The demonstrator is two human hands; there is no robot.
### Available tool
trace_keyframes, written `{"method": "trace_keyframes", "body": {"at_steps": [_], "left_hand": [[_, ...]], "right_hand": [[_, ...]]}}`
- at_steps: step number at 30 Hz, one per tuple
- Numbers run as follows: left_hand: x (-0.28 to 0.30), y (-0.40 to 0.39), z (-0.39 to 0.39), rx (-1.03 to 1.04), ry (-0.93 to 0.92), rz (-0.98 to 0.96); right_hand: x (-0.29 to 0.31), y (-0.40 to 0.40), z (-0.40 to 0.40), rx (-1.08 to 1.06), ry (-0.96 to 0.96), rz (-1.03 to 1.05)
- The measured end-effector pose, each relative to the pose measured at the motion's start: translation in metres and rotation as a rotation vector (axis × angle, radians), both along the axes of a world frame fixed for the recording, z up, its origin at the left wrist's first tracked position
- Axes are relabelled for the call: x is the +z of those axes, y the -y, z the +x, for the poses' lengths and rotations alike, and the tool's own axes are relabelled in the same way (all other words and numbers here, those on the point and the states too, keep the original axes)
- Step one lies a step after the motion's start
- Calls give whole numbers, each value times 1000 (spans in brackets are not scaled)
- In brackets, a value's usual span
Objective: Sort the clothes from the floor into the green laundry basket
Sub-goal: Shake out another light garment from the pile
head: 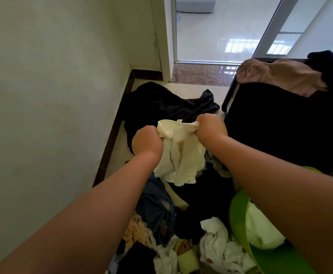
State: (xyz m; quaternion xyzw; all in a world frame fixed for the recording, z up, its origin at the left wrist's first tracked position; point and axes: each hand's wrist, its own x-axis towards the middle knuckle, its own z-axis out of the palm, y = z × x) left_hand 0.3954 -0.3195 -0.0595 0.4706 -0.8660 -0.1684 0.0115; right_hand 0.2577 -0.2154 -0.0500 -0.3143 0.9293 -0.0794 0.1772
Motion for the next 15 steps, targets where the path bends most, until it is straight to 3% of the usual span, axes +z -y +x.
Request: {"method": "trace_keyframes", "body": {"at_steps": [3,5,9,11,13,15], "left_hand": [[4,-7,-6,11,66,-126],[4,-14,-12,81,83,-48],[4,-26,-27,222,-262,429],[4,-35,-26,200,-462,620],[3,-40,-24,140,-512,669],[-1,-34,-24,90,-433,532]], "right_hand": [[1,-2,5,55,-190,100],[0,3,7,60,-210,125],[6,27,12,-158,336,89],[12,30,9,-375,683,-178],[20,29,3,-508,883,-480],[28,25,0,-389,994,-515]]}}
